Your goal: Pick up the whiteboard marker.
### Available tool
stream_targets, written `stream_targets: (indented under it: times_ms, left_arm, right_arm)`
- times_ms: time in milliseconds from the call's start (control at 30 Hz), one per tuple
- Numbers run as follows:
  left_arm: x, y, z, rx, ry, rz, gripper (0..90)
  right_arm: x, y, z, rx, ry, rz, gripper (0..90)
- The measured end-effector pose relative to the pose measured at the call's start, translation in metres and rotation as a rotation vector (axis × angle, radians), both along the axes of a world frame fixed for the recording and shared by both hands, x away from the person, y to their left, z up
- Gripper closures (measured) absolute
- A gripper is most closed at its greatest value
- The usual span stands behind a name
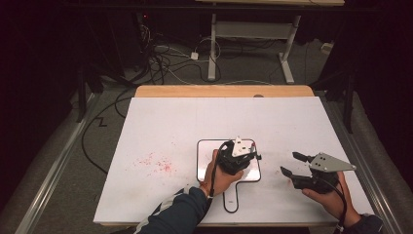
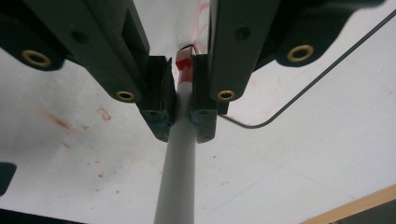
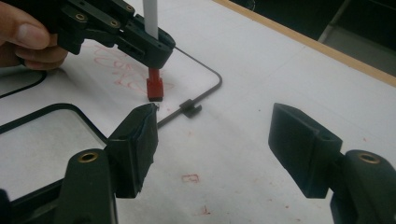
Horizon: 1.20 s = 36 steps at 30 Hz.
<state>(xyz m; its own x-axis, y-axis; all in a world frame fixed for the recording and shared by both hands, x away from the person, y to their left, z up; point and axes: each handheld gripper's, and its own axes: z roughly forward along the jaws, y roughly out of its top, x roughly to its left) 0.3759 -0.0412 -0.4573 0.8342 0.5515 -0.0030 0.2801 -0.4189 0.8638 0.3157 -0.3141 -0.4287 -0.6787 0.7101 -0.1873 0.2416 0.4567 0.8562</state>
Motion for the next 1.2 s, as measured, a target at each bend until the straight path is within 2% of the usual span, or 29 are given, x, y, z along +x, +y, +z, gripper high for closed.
stream_targets:
  times_ms: [67, 200, 533, 633, 700, 733, 767, 800, 833, 867, 900, 933, 1100, 1200]
  left_arm:
    - [0.001, 0.007, 0.002, 0.009, 0.023, 0.005, 78.6]
    - [0.001, 0.014, 0.005, 0.025, 0.042, 0.006, 78.7]
    - [-0.006, 0.045, 0.007, 0.063, 0.046, 0.044, 78.7]
    - [-0.008, 0.058, 0.007, 0.074, 0.050, 0.063, 78.7]
    - [-0.010, 0.073, 0.008, 0.093, 0.052, 0.080, 78.6]
    - [-0.010, 0.073, 0.008, 0.093, 0.052, 0.080, 78.7]
    - [-0.012, 0.081, 0.006, 0.064, 0.068, 0.110, 78.6]
    - [-0.012, 0.081, 0.006, 0.064, 0.068, 0.110, 78.6]
    - [-0.011, 0.087, 0.007, 0.085, 0.053, 0.110, 78.6]
    - [-0.011, 0.097, 0.006, 0.076, 0.061, 0.125, 78.6]
    - [-0.011, 0.097, 0.006, 0.076, 0.061, 0.125, 78.6]
    - [-0.012, 0.104, 0.006, 0.076, 0.059, 0.139, 78.6]
    - [-0.012, 0.114, 0.005, 0.074, 0.059, 0.155, 78.6]
    - [-0.011, 0.117, 0.004, 0.069, 0.058, 0.149, 78.6]
  right_arm:
    - [0.001, 0.000, 0.001, -0.003, 0.000, -0.003, 33.6]
    - [0.001, 0.001, 0.001, -0.002, -0.002, -0.004, 33.6]
    - [0.001, 0.000, 0.002, -0.004, -0.007, -0.021, 33.0]
    - [0.001, -0.001, 0.004, -0.009, -0.020, -0.025, 32.5]
    - [0.000, -0.001, 0.004, -0.009, -0.021, -0.026, 32.2]
    - [0.000, -0.001, 0.004, -0.010, -0.023, -0.028, 32.2]
    - [0.001, -0.001, 0.004, -0.011, -0.023, -0.028, 31.9]
    - [0.001, -0.001, 0.004, -0.010, -0.024, -0.030, 31.6]
    - [0.001, -0.001, 0.004, -0.011, -0.025, -0.033, 31.4]
    - [0.001, -0.001, 0.004, -0.013, -0.026, -0.033, 31.1]
    - [0.001, -0.001, 0.004, -0.014, -0.026, -0.033, 30.8]
    - [0.001, -0.001, 0.004, -0.015, -0.027, -0.035, 30.7]
    - [0.001, 0.000, 0.006, -0.016, -0.031, -0.038, 29.9]
    - [0.001, 0.001, 0.006, -0.023, -0.025, -0.032, 29.0]
